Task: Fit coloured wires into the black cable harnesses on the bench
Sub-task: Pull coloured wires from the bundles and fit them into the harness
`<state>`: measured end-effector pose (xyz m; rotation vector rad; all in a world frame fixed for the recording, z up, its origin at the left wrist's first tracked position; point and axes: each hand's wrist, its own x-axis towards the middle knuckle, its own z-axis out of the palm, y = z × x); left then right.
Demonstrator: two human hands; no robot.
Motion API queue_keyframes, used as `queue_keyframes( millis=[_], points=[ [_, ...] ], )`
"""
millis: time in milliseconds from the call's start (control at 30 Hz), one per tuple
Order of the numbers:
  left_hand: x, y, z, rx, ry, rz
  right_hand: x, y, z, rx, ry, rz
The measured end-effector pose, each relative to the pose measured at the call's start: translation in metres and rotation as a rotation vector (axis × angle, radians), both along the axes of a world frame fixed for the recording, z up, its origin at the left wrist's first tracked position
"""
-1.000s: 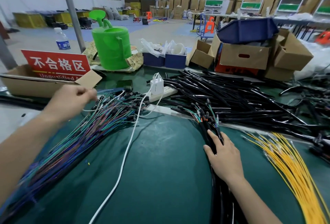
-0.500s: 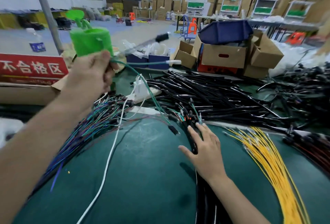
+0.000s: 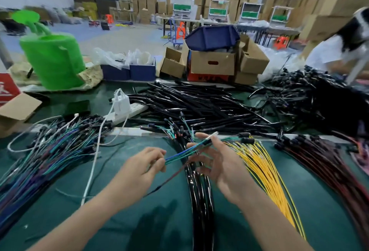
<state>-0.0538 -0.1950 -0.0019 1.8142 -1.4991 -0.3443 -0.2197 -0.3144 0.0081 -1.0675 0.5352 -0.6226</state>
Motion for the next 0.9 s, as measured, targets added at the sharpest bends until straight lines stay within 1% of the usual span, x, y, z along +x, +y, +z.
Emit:
queue_keyframes(
  millis=[67, 167, 200, 233, 300, 367, 433, 500, 533, 600, 667, 700, 767, 800, 833, 867, 900],
  points=[
    [-0.006, -0.001, -0.007, 0.024, 0.066, -0.035, -0.002, -0.003, 0.003, -0.034, 0.018, -0.010],
    [-0.013, 0.003, -0.016, 0.021, 0.307, -0.094, -0.004, -0.005, 0.004, -0.040, 0.032, 0.006],
    [-0.014, 0.004, -0.019, 0.024, 0.373, -0.085, -0.003, -0.004, 0.003, -0.039, 0.037, 0.015],
    [-0.014, 0.004, -0.021, 0.025, 0.401, -0.065, 0.000, -0.003, 0.001, -0.031, 0.040, 0.008],
    [-0.010, 0.005, -0.025, 0.004, 0.350, -0.041, 0.006, -0.004, 0.000, 0.008, 0.062, -0.086],
    [-0.003, 0.009, -0.025, -0.017, 0.300, -0.061, 0.005, -0.015, 0.003, 0.028, 0.106, -0.219],
    [0.007, 0.021, -0.022, 0.012, 0.283, -0.104, 0.000, -0.030, 0.016, 0.013, 0.134, -0.317],
    [0.016, 0.035, -0.018, 0.056, 0.299, -0.168, -0.006, -0.050, 0.038, -0.045, 0.150, -0.381],
    [0.019, 0.040, -0.015, 0.070, 0.343, -0.193, -0.005, -0.061, 0.052, -0.078, 0.155, -0.400],
    [0.019, 0.045, -0.010, 0.082, 0.463, -0.223, 0.002, -0.081, 0.080, -0.151, 0.150, -0.418],
    [0.011, 0.040, -0.010, 0.102, 0.606, -0.238, 0.016, -0.098, 0.109, -0.209, 0.103, -0.427],
    [0.005, 0.035, -0.012, 0.113, 0.703, -0.246, 0.022, -0.104, 0.121, -0.214, 0.055, -0.426],
    [-0.014, 0.016, -0.017, 0.162, 0.961, -0.264, 0.032, -0.117, 0.134, -0.164, -0.056, -0.393],
    [-0.025, 0.004, -0.022, 0.199, 1.101, -0.269, 0.032, -0.121, 0.134, -0.131, -0.062, -0.365],
    [-0.036, -0.008, -0.027, 0.231, 1.229, -0.270, 0.031, -0.125, 0.129, -0.120, -0.001, -0.340],
    [-0.046, -0.020, -0.033, 0.249, 1.333, -0.258, 0.026, -0.127, 0.116, -0.172, 0.150, -0.331],
    [-0.055, -0.031, -0.039, 0.255, 1.418, -0.235, 0.020, -0.126, 0.099, -0.298, 0.391, -0.334]
  ],
)
